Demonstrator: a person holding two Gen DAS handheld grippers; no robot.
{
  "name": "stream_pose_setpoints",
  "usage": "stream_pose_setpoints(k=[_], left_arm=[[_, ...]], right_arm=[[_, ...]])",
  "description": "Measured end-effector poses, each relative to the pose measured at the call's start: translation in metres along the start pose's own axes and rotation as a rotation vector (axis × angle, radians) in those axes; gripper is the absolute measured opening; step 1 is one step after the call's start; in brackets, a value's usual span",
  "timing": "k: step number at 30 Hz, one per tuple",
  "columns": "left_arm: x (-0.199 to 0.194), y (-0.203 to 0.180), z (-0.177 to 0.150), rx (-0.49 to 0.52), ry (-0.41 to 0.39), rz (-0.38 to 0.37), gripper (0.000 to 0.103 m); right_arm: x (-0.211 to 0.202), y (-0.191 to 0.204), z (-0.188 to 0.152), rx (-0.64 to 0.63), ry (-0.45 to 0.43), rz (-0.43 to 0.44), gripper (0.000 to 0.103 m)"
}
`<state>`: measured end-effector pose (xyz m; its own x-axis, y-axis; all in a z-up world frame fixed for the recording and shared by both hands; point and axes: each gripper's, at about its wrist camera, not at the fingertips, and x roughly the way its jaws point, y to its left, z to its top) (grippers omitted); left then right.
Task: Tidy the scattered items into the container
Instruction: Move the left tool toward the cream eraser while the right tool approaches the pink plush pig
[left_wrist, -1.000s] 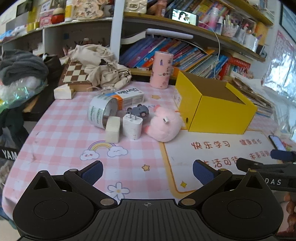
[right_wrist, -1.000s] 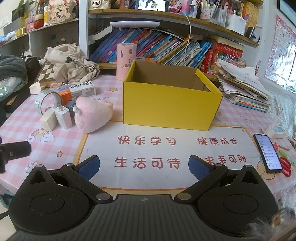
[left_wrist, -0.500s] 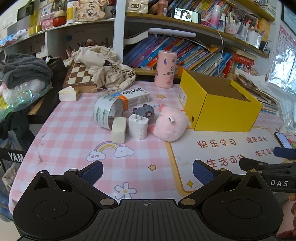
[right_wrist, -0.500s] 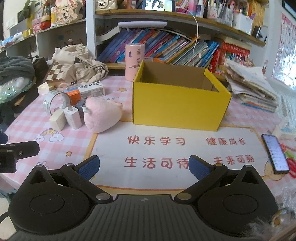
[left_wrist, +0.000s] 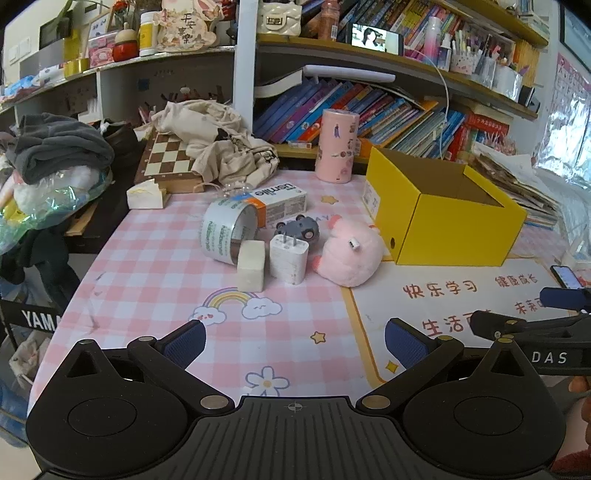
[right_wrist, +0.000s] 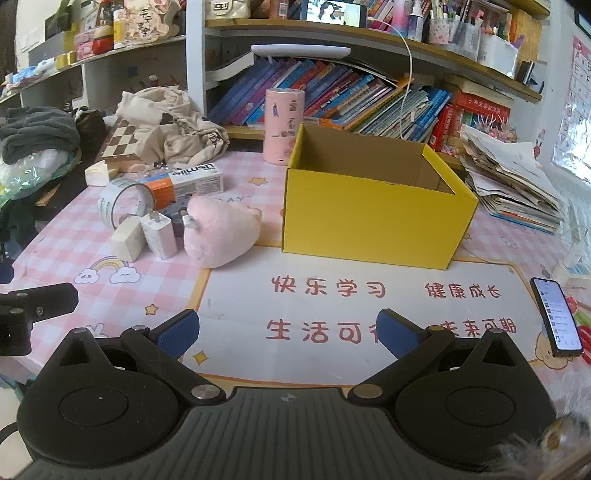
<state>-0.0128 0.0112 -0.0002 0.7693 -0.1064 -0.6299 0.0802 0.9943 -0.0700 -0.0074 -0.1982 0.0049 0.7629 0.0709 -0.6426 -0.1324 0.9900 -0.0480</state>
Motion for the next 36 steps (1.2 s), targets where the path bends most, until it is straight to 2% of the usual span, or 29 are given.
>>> stream_pose_setpoints(k=[7,13,19,29,36], left_arm=[[0.001,0.0,0.001,0.01,-0.005,-0.014,0.103],[0.001,0.001,0.0,0.036,-0.002,-0.018,0.103],[0.0,0.008,-0.002,0.021,-0.005,-0.033,0.103],[0.001,0.016,-0.003,-0.016,0.002,-0.005,0.103],[0.003,0.016,0.0,-0.015,-0.013,-0.035,0.103]], right_arm=[[-0.002,0.002,0.0,-0.004,-0.004,-0.007,0.103],[-0.002,0.008,0.003,-0.003,-0.01,0.032,0.103],[0.0,0.02,0.006,-0.04,-0.014,0.054,0.102],[0.006,0.026,0.01,-0.064,-0.01,0.081,0.102],[0.014,0.029,0.016,-0.081,-0.02,0.125,0.101]])
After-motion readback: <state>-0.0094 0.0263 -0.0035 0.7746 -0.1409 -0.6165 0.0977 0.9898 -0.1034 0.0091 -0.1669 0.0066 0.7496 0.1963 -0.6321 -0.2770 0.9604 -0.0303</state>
